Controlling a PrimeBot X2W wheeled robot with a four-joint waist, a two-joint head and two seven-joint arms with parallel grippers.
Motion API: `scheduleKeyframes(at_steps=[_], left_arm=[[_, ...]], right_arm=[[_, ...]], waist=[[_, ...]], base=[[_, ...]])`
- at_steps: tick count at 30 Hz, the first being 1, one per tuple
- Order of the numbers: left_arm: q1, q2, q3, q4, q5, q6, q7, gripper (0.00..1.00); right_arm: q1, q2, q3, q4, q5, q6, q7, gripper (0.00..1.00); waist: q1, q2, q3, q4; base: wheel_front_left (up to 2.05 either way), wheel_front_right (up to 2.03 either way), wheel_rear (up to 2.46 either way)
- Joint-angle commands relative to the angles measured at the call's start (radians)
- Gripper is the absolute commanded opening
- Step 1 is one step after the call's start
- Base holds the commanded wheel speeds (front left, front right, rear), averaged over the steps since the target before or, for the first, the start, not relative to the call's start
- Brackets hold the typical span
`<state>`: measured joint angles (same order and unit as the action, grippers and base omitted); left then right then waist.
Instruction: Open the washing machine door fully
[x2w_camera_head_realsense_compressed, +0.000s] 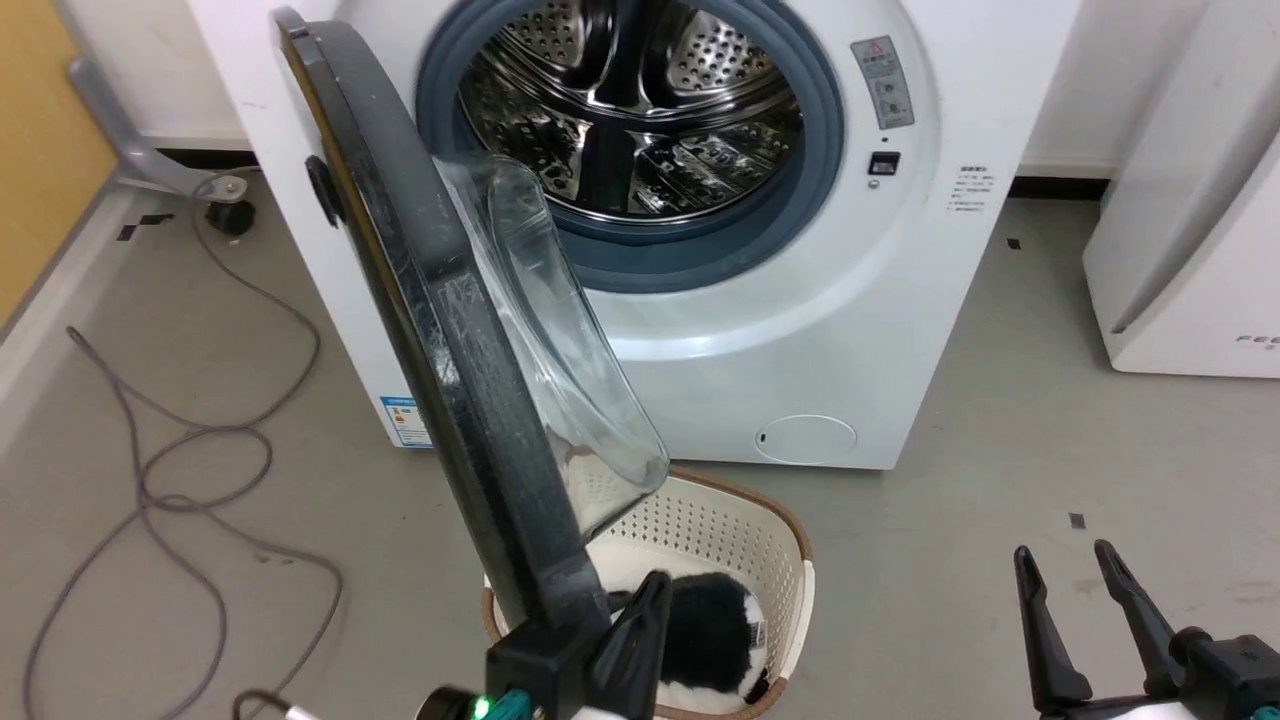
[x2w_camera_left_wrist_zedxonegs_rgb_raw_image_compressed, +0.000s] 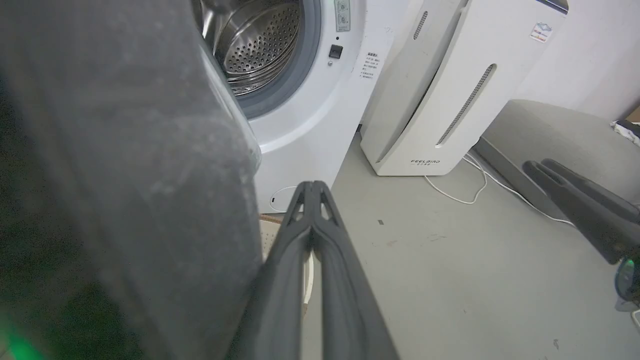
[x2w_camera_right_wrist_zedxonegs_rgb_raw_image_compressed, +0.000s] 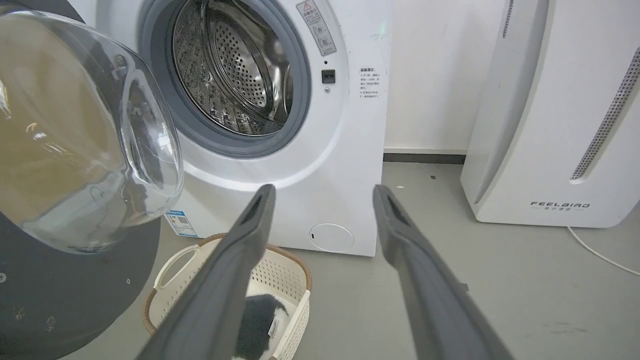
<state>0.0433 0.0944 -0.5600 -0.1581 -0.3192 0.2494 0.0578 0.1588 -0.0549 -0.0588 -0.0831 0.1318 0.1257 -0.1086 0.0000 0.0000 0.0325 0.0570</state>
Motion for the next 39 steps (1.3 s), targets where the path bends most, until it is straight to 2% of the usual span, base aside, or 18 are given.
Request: scheduleKeyframes(at_steps=[1,10,25,32,39], left_arm=[[0.031,0.015,0.012,-0.021,-0.003,0.017,0.004,0.00],[0.118,0.065,0.040,-0.118,0.014,0.077,0.030,0.00],[0.202,0.130,0.126,-0.272,0.049,0.167,0.033,0.00],[0.213,0.160,0.227,-0.251,0.025,0.197,0.000,0.00],[0.175,0.200,0.387,-0.158,-0.044,0.196,-0.079,0.00]], right_arm=[[0.013,0.005,0.001,-0.003,-0.002,0.005,-0.003,1.00],[0.027,0.005,-0.005,-0.021,-0.010,0.005,0.007,1.00],[0.037,0.005,-0.023,-0.055,-0.016,0.005,0.020,1.00],[0.022,0.005,-0.011,-0.059,-0.017,0.005,0.022,1.00],[0.011,0.005,-0.008,-0.050,-0.015,0.005,0.021,1.00]], waist=[[0.0000,0.0000,-0.005,0.008],[0.0000,0.0000,-0.010,0.063],[0.0000,0.0000,0.004,0.210],[0.0000,0.0000,0.024,0.217],[0.0000,0.0000,0.038,0.195]], base=[[0.00,0.00,0.00],[0.00,0.00,0.00],[0.00,0.00,0.00],[0.00,0.00,0.00],[0.00,0.00,0.00]])
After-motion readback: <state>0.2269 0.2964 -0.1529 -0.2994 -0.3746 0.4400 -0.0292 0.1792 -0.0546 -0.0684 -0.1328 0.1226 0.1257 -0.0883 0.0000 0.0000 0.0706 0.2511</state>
